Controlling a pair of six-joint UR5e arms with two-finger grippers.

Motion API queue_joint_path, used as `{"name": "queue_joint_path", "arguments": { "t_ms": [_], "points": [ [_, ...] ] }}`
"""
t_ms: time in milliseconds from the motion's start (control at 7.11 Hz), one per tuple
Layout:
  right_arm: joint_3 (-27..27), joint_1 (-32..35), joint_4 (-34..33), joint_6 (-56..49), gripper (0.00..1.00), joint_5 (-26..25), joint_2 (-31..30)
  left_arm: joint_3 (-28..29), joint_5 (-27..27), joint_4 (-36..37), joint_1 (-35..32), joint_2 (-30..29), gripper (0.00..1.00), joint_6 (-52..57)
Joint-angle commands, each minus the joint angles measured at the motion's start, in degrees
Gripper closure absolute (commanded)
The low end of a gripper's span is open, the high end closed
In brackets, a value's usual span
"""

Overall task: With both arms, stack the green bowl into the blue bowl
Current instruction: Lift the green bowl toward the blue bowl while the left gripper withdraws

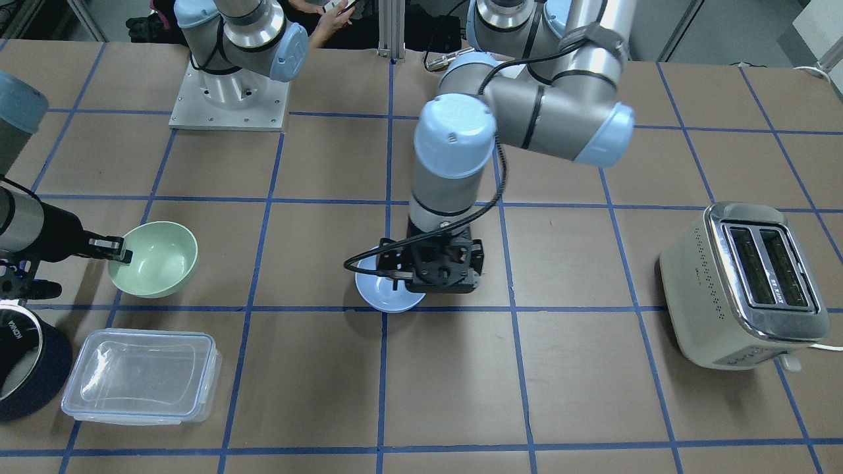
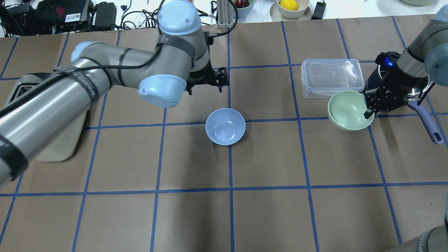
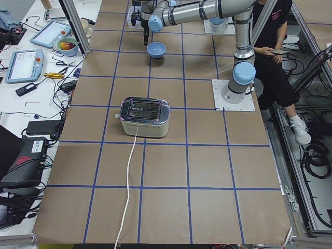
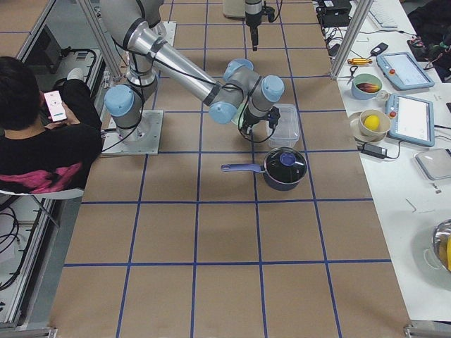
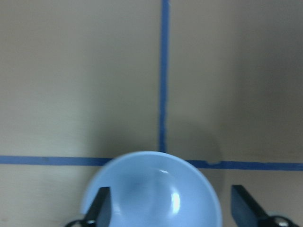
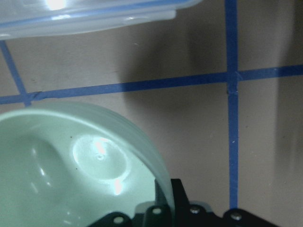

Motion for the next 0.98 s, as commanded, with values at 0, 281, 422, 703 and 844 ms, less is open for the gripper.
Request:
{"name": "queue_joint_path", "arguments": {
  "t_ms": [0,281,422,703,844],
  "points": [
    [-3.6,8.3,4.3,0.7,1.00,5.1,-1.4,0.4,-1.4,-9.8,11.6,8.5,0.00,17.2],
    [-3.7,19.6,1.6,16.0,1.00,8.1,-1.2,1.4,-2.5,-19.1,13.2,14.3,0.00,17.3],
    [-3.5,25.0,-2.5,23.0,1.00,9.7,-0.3,1.5,-1.9,-20.3,12.8,17.6,0.00,15.9],
    [-3.5,33.7,-5.1,31.8,1.00,10.2,2.9,1.4,2.0,-28.4,13.1,22.3,0.00,15.1],
    [-3.5,36.6,-9.5,35.3,1.00,11.9,4.3,1.0,2.5,-28.8,12.8,23.5,0.00,13.0]
  ]
}}
